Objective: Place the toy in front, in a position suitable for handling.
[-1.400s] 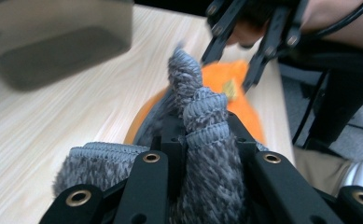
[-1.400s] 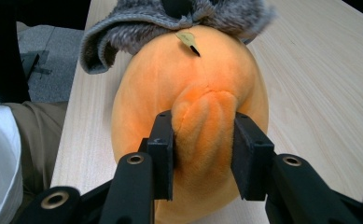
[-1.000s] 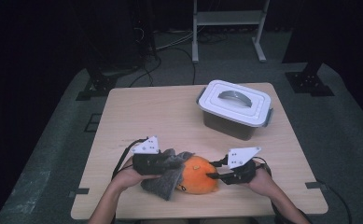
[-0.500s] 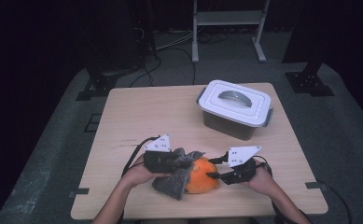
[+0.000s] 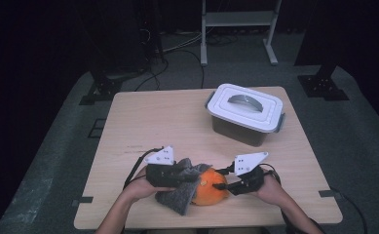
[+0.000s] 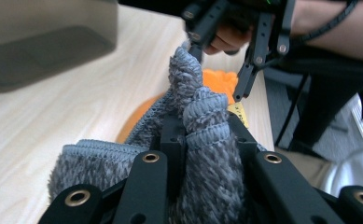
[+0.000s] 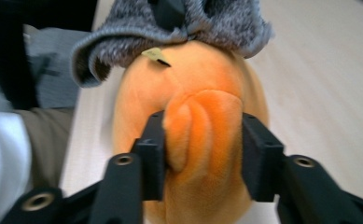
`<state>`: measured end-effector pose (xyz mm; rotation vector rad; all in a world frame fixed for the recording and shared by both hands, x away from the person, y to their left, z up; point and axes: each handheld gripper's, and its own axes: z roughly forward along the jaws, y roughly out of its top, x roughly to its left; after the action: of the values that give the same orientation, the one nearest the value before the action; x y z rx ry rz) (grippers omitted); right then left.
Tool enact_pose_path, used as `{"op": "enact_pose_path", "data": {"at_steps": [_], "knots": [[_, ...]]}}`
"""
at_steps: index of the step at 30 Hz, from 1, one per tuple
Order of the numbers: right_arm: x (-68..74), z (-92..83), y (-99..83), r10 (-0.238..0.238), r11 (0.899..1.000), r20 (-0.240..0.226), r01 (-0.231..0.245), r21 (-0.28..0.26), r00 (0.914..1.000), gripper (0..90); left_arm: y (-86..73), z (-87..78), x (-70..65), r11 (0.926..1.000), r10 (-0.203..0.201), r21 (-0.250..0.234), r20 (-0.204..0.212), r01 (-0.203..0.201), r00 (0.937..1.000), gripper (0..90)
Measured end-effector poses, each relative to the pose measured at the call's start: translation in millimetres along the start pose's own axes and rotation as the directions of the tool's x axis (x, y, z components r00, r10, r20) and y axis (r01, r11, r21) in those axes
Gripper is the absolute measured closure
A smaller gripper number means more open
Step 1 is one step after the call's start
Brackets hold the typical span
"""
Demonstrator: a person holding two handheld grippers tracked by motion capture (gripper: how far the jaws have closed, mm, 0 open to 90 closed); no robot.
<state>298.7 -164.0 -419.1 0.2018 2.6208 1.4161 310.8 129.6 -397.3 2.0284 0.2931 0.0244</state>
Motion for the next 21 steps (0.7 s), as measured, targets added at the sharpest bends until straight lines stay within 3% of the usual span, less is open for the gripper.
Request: {"op": "enact_pose_path", "data": {"at_steps": [2,4,9,13,16,21], "knots": [[-0.3,-1.4,1.5,-0.016,1.000,0.038,0.016,-0.006,0.9991,60.9,2.4,-3.3,1.9,1.0000,0.005,0.002,-0.016,-0.005,0.9999,73.5],[-1.8,-2.6,1.5,-0.025,1.000,0.046,0.026,-0.003,0.9986,60.9,1.7,-4.5,2.7,0.9977,0.043,0.054,-0.050,-0.040,0.9978,73.5],[-10.0,-6.8,-6.6,0.030,0.999,0.045,-0.030,-0.013,0.9985,60.3,-16.1,-7.3,10.2,0.9986,-0.024,0.047,-0.047,0.026,0.9986,73.3],[-10.8,-5.8,-7.2,0.047,0.999,0.040,-0.046,-0.022,0.9981,60.2,-17.1,-8.5,10.0,0.9988,-0.042,0.023,-0.037,0.043,0.9984,73.5],[-6.0,-3.5,-3.5,0.028,0.999,0.053,-0.027,-0.022,0.9982,60.3,-5.6,-5.4,5.3,0.9998,-0.021,0.002,-0.012,0.021,0.9997,73.6],[1.8,0.9,5.0,-0.021,1.000,0.068,0.022,-0.018,0.9975,60.5,24.1,16.2,-7.7,0.9975,0.068,0.018,0.031,-0.068,0.9972,73.6]]}}
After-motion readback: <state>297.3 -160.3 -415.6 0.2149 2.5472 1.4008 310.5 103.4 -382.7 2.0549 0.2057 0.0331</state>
